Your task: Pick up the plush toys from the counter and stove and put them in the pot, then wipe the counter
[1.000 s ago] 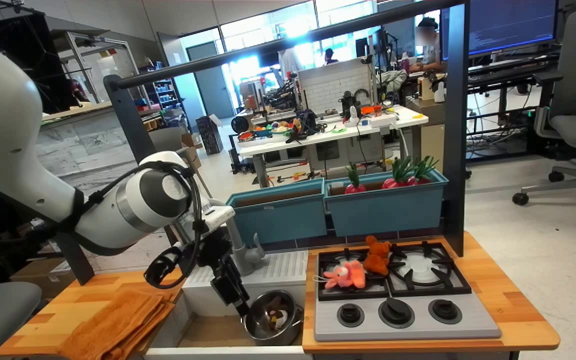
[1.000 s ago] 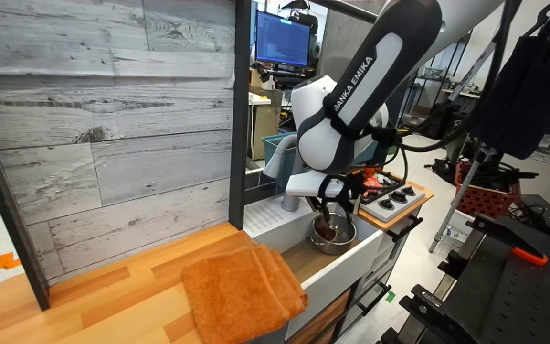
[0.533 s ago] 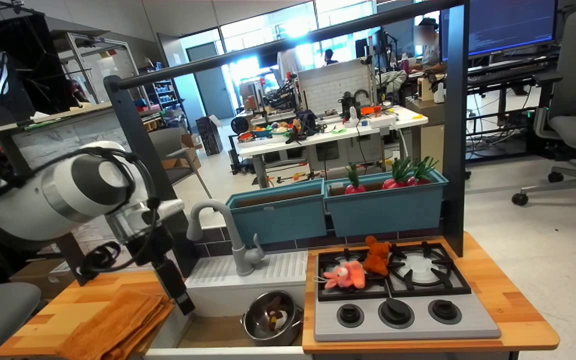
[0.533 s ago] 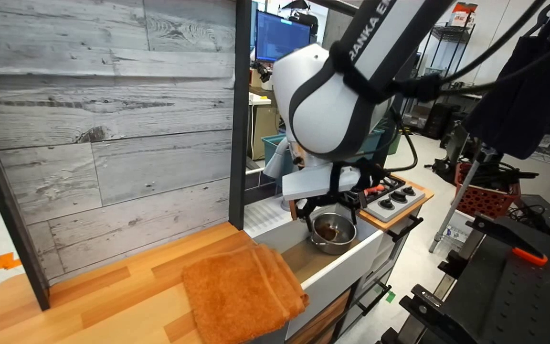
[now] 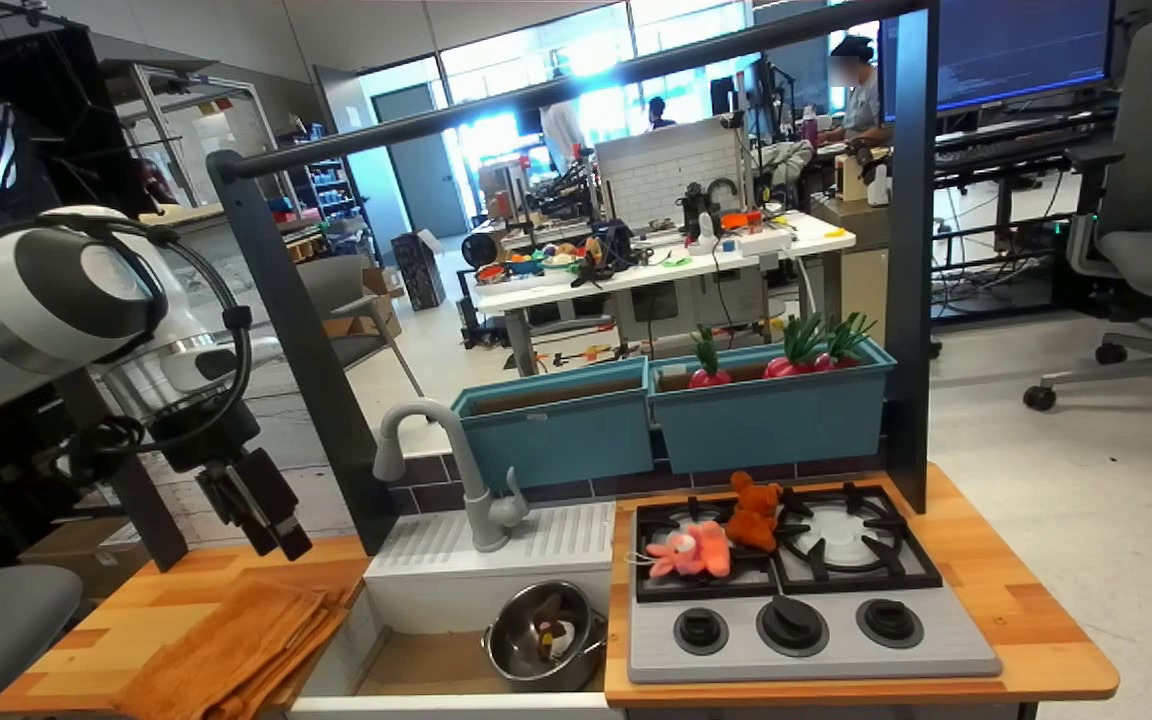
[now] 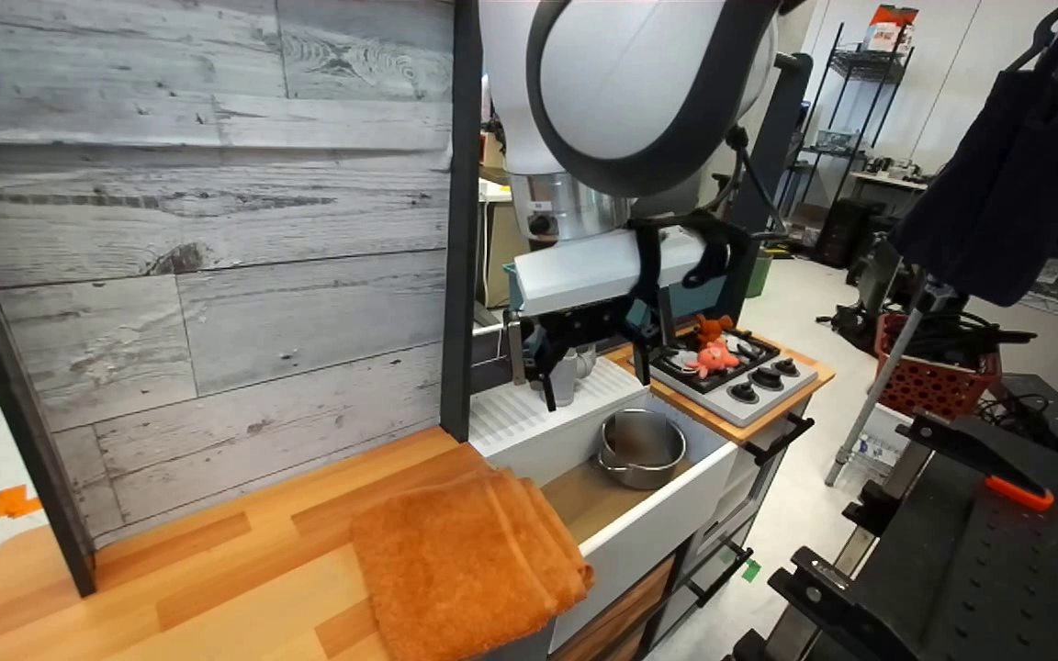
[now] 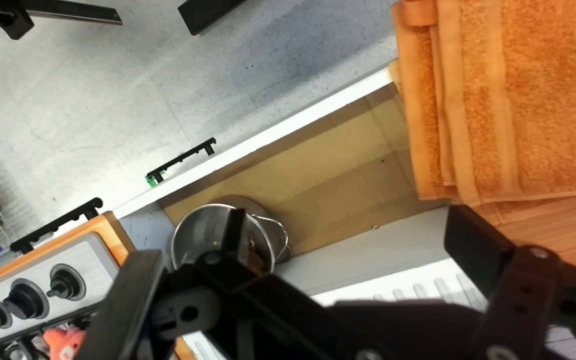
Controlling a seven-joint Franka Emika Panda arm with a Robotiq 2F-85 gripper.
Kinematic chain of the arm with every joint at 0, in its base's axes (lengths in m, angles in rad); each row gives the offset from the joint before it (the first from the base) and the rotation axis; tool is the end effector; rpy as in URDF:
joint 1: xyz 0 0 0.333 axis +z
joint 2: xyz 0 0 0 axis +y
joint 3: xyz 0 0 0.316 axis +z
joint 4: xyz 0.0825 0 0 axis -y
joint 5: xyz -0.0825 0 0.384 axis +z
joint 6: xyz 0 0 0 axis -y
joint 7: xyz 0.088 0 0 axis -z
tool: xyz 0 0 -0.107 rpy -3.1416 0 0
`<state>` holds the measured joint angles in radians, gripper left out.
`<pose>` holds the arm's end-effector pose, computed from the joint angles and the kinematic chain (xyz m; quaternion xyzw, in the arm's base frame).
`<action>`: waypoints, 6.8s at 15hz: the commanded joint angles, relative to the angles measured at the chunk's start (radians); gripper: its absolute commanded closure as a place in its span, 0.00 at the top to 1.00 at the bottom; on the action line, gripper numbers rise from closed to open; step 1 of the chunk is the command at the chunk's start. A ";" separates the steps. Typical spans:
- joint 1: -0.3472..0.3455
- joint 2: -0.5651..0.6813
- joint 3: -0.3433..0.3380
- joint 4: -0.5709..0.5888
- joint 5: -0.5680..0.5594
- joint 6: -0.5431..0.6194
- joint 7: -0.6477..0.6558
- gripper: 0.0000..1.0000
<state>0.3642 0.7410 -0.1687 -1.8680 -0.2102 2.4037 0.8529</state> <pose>0.5956 0.1170 0.1049 0.9622 -0.2225 -0.0264 0.1549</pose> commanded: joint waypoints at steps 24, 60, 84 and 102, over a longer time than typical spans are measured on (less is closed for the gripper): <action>0.152 0.326 0.037 0.068 0.269 0.587 -0.363 1.00; 0.056 0.745 0.047 0.769 0.292 0.274 -0.211 1.00; 0.286 0.599 -0.089 0.467 0.254 0.314 -0.125 1.00; 0.322 0.586 0.158 0.452 0.192 0.513 -0.286 1.00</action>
<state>0.6718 1.2543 -0.0625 -1.4680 -0.0426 2.8619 0.6263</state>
